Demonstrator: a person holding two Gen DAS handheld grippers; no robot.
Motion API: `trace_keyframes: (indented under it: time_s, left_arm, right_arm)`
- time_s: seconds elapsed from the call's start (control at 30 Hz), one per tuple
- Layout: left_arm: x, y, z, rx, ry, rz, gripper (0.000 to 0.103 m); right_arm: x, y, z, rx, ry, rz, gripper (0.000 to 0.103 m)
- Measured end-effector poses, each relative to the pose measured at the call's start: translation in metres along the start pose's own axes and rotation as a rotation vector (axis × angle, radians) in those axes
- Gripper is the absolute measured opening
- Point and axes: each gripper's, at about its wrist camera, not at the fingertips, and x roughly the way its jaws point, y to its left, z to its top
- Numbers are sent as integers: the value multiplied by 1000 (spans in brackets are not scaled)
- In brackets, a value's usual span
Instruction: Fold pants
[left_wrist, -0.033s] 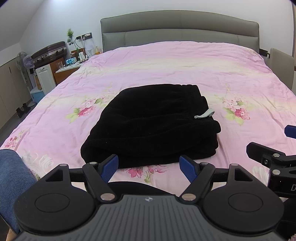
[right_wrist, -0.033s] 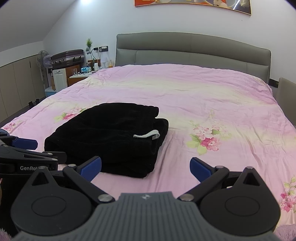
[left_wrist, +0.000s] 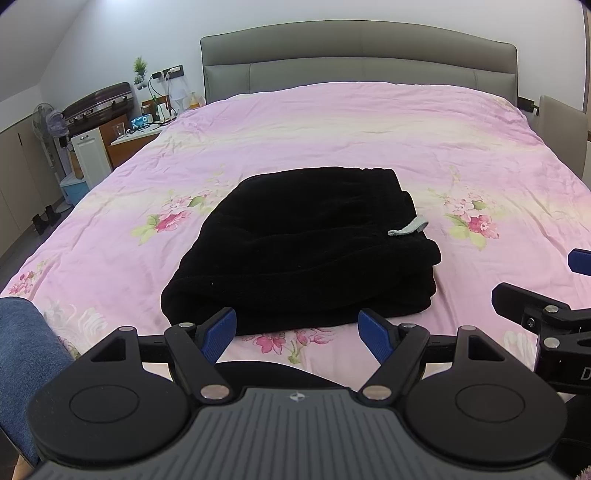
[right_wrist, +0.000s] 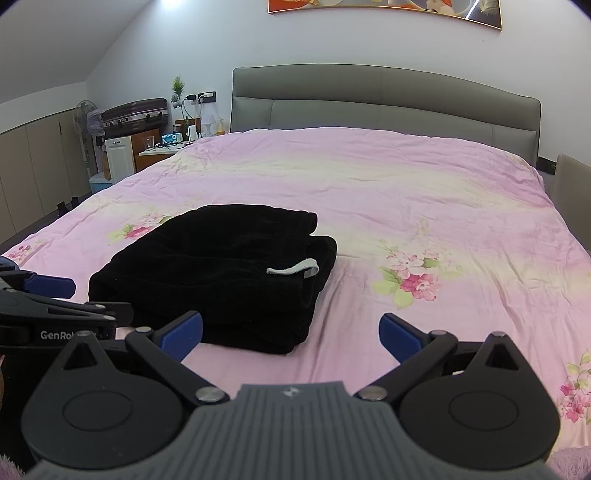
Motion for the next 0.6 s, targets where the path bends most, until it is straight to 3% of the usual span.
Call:
trace_keyframes:
  time_s: [0.6]
  left_arm:
    - [-1,1,-1,-4,-2,4,88]
  right_arm:
    - [-1,1,1,-5,-3,2,98]
